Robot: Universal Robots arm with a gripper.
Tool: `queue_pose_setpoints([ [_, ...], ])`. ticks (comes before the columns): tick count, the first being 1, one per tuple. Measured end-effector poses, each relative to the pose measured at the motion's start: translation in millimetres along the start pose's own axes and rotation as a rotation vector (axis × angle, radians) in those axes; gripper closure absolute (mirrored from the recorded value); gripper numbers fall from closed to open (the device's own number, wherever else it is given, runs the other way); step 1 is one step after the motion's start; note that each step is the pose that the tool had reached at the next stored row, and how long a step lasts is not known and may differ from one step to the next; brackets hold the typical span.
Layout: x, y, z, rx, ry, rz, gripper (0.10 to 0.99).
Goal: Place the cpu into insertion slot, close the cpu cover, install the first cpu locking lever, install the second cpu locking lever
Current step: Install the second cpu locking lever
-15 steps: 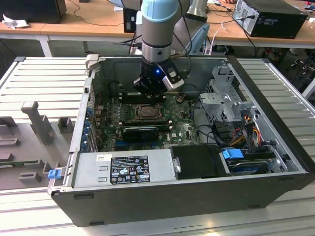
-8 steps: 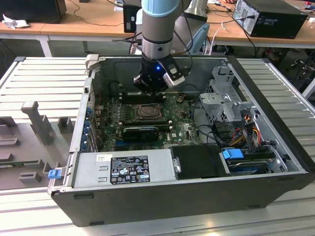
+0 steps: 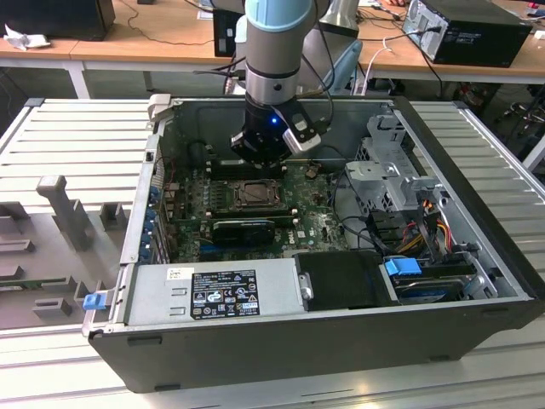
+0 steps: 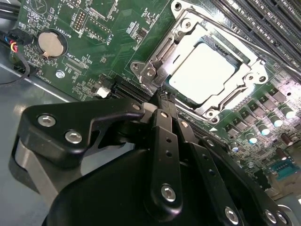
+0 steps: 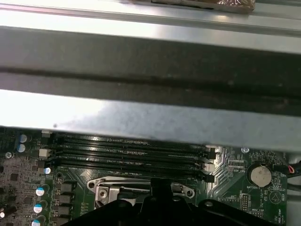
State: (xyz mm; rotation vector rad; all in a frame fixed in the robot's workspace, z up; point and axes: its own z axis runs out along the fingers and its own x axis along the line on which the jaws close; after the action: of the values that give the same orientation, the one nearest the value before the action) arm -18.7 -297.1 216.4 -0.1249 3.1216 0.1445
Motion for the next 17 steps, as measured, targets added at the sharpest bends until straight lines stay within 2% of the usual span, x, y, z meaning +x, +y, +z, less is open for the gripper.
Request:
queue_pose_setpoints([
  [9, 0.2, -2.7, -0.3, 0.000, 0.0001, 0.000, 0.980],
  [17, 0.8, -9.9, -1.0, 0.000, 0.0001, 0.000, 0.980],
])
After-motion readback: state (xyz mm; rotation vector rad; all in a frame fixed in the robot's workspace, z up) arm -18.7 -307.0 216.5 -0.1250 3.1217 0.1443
